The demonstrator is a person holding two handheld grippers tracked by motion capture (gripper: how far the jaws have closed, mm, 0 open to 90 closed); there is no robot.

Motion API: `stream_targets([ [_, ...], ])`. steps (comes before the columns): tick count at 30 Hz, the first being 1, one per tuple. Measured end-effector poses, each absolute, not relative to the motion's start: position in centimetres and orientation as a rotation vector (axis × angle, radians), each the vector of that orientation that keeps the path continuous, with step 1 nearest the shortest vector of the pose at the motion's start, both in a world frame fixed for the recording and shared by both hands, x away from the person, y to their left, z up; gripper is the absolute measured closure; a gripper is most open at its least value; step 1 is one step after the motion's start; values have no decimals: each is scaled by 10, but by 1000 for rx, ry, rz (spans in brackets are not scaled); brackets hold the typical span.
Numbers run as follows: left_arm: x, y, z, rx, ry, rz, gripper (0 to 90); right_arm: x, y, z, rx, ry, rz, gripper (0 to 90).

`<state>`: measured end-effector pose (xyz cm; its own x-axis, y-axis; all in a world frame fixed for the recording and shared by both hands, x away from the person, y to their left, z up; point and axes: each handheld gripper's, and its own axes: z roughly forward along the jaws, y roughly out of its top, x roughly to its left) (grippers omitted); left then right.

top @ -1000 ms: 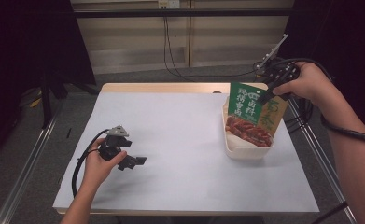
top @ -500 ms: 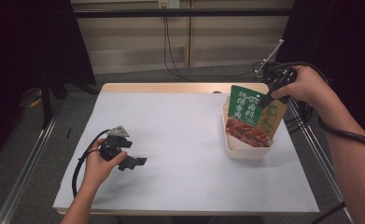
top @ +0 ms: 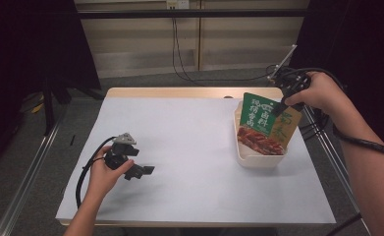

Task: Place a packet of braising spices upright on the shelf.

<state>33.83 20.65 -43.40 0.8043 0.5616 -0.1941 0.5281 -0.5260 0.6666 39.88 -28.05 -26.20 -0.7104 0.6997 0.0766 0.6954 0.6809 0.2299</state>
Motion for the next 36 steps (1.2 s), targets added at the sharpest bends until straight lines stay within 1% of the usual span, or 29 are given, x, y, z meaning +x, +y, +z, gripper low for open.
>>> stream_targets([
  [5, 337, 206, -434, 2236, 798, 54, 37, 400, -282, -265, 1204, 2863, 372, 834],
  [6, 337, 207, -433, 2240, 804, 53, 38, 401, -282, -265, 1199, 2863, 377, 804],
  [9, 337, 208, -434, 2233, 808, 60, 38, 402, -278, -266, 1184, 2835, 384, 650],
  [11, 336, 209, -434, 2235, 808, 64, 38, 404, -277, -266, 1199, 2834, 380, 607],
  [13, 336, 209, -434, 2232, 813, 68, 38, 405, -274, -265, 1238, 2821, 386, 530],
  [15, 335, 210, -434, 2232, 816, 71, 38, 407, -273, -263, 1249, 2815, 401, 482],
  [17, 335, 211, -433, 2229, 816, 58, 38, 408, -271, -261, 1278, 2797, 407, 404],
  [19, 335, 211, -432, 2231, 817, 55, 37, 408, -269, -259, 1271, 2792, 405, 365],
  [21, 336, 212, -432, 2227, 818, 57, 38, 408, -267, -258, 1278, 2777, 386, 275],
  [22, 336, 212, -432, 2223, 821, 59, 37, 408, -267, -258, 1289, 2774, 383, 250],
  [29, 334, 212, -432, 2218, 817, 61, 37, 406, -259, -251, 1270, 2778, 378, 172],
  [36, 334, 214, -432, 2212, 818, 50, 37, 405, -248, -241, 1230, 2780, 391, 155],
])
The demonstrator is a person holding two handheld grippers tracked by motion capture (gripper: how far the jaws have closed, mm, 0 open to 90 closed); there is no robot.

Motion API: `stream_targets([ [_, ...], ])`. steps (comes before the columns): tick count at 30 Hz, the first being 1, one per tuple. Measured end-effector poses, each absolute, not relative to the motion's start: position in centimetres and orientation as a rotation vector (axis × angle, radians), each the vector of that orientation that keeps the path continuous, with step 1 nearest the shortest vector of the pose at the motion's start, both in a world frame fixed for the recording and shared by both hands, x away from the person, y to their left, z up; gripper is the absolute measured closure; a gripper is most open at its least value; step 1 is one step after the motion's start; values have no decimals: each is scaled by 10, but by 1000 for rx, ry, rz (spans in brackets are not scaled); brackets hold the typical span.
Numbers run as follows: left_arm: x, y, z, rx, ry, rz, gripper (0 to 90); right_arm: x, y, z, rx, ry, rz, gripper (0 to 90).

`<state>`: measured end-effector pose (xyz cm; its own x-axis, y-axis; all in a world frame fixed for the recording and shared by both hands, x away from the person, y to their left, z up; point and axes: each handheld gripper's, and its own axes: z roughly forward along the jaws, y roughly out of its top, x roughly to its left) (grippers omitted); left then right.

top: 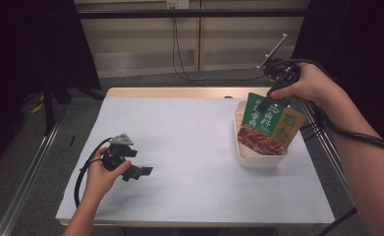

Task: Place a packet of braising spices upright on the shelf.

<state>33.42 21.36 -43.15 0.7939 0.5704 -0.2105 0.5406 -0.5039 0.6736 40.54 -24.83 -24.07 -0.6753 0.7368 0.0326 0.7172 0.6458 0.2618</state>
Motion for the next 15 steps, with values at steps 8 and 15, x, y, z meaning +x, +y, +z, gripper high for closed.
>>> stream_targets([
  [8, 334, 214, -431, 2211, 823, 58, 37, 405, -231, -230, 1148, 2802, 406, 133],
  [15, 333, 214, -431, 2209, 822, 59, 37, 404, -216, -229, 1093, 2829, 420, 128],
])
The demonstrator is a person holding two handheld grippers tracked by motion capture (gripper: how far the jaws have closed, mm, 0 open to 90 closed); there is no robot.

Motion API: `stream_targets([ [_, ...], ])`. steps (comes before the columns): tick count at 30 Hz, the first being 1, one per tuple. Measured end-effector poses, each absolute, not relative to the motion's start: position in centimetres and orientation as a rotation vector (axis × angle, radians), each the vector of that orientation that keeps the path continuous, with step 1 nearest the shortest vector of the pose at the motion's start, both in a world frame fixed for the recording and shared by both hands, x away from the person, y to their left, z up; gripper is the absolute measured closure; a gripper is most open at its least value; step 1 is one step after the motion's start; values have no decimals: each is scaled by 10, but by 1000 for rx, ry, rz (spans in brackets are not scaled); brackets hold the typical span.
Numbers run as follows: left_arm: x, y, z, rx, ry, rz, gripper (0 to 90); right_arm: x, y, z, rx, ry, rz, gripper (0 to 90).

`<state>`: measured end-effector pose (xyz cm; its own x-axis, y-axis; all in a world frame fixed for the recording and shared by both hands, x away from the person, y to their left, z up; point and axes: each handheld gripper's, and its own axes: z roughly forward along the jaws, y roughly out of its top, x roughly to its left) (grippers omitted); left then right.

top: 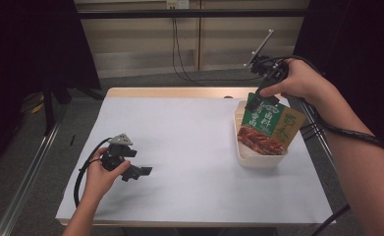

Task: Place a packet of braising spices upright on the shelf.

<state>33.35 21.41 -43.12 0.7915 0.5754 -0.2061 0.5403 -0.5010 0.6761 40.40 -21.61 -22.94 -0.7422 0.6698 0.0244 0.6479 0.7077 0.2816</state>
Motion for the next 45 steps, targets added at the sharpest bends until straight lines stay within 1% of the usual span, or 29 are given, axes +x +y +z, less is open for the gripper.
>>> stream_targets([
  [14, 333, 216, -430, 2209, 821, 51, 37, 403, -193, -245, 1034, 2877, 446, 119],
  [29, 334, 218, -429, 2200, 832, 53, 37, 406, -172, -275, 978, 2925, 472, 117],
  [45, 334, 218, -431, 2197, 833, 54, 37, 399, -147, -305, 886, 2981, 467, 110],
])
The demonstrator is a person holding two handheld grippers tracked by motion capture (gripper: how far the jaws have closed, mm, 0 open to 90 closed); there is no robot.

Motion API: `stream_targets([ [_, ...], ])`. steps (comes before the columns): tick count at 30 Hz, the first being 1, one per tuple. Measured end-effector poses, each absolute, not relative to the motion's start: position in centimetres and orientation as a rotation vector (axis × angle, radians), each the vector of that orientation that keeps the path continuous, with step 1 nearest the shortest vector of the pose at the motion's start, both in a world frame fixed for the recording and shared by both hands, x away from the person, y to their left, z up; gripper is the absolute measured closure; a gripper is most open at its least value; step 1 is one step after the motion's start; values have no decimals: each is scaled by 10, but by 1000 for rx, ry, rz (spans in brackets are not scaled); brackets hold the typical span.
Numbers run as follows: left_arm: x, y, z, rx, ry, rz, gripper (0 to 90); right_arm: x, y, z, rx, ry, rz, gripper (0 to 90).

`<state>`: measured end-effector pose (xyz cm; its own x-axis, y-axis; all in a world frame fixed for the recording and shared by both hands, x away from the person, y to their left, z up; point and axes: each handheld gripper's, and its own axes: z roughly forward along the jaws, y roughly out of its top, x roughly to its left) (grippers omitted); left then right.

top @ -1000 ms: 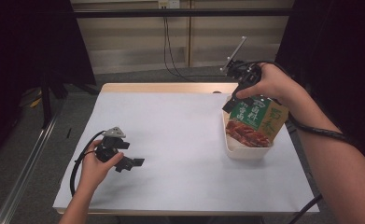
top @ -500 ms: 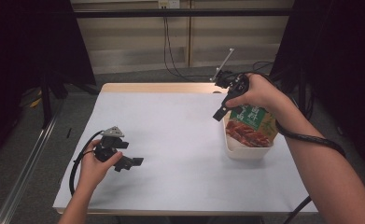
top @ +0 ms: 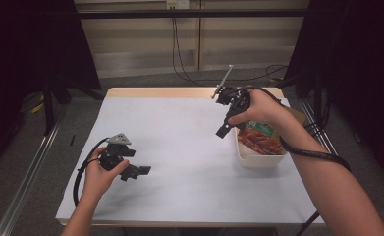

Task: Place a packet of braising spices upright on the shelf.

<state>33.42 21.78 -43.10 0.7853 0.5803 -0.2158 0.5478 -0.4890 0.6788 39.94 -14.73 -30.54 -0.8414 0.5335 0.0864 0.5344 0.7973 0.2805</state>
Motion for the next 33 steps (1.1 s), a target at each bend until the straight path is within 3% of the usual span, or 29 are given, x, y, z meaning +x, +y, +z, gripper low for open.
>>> stream_targets([
  [33, 334, 219, -431, 2208, 828, 50, 35, 381, -117, -361, -782, -2983, -539, 106],
])
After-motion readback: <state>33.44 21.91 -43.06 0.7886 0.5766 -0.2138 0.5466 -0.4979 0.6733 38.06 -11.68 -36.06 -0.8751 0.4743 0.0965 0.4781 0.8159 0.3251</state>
